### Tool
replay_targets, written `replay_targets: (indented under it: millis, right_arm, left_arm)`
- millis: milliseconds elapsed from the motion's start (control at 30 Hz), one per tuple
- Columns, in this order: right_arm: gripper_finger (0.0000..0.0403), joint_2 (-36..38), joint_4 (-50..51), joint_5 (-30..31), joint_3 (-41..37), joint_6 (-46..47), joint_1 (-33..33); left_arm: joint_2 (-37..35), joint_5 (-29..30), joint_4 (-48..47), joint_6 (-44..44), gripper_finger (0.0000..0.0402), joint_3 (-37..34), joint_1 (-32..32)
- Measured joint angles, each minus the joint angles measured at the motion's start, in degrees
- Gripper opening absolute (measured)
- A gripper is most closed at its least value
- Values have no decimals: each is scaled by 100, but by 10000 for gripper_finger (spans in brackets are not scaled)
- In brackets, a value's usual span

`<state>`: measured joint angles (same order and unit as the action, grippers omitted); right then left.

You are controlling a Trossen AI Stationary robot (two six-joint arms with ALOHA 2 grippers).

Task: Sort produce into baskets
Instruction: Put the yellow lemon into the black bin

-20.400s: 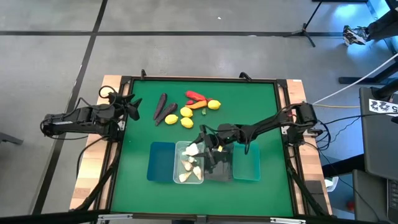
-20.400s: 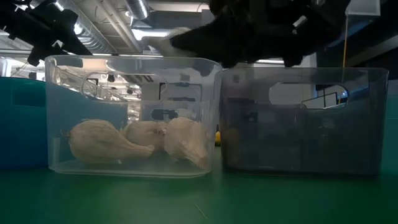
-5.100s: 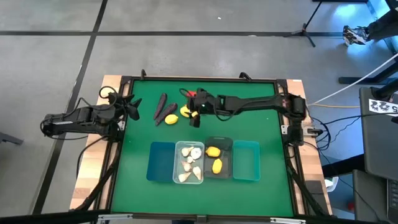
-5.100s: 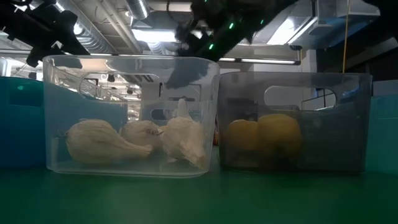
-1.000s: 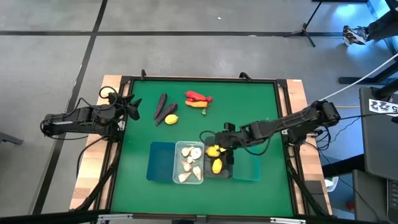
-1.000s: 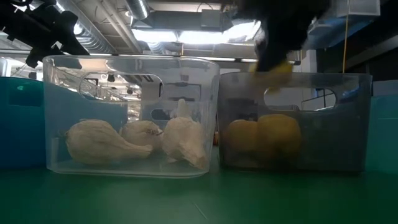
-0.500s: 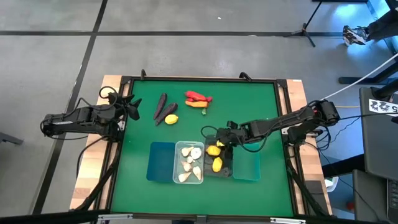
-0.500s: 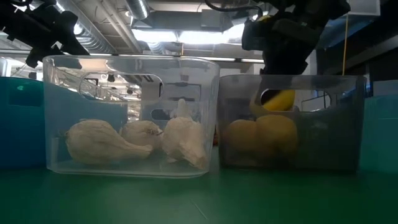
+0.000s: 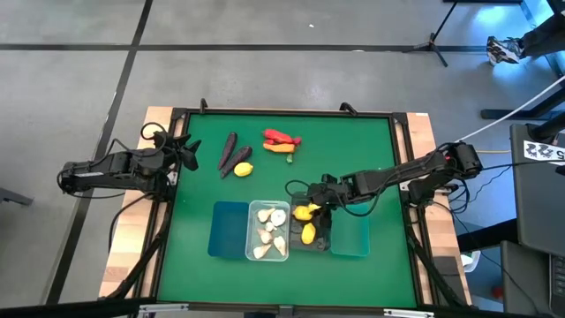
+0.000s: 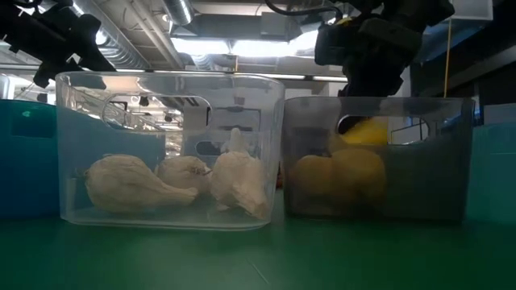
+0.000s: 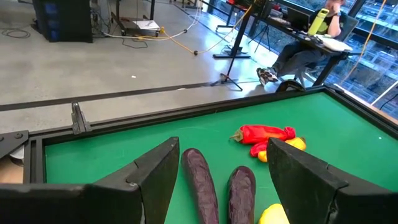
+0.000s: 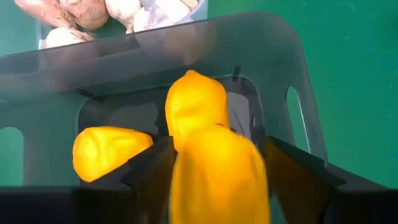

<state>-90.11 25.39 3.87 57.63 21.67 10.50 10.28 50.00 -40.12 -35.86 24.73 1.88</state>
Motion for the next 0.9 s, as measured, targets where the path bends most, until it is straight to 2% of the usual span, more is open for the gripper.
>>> replay_targets:
  millis: [100,267,600,800,900]
  right_arm:
    - [254,0,0,1,0,0,0]
    - [250,0,2,-36,0,-9,0]
    - [237,0,166,-842,242,-341,-2]
    - [237,0,219,-782,952,-919,-4]
    - [237,0,107,-232,1305,-1535,-2]
  left_arm:
    - [-2,0,0,0,237,0,0]
    - [0,0,0,0,237,0,-1]
    - [-1,0,0,0,237,0,-1]
    - [0,0,0,0,237,0,1]
    - [-1,0,1,0,237,0,0]
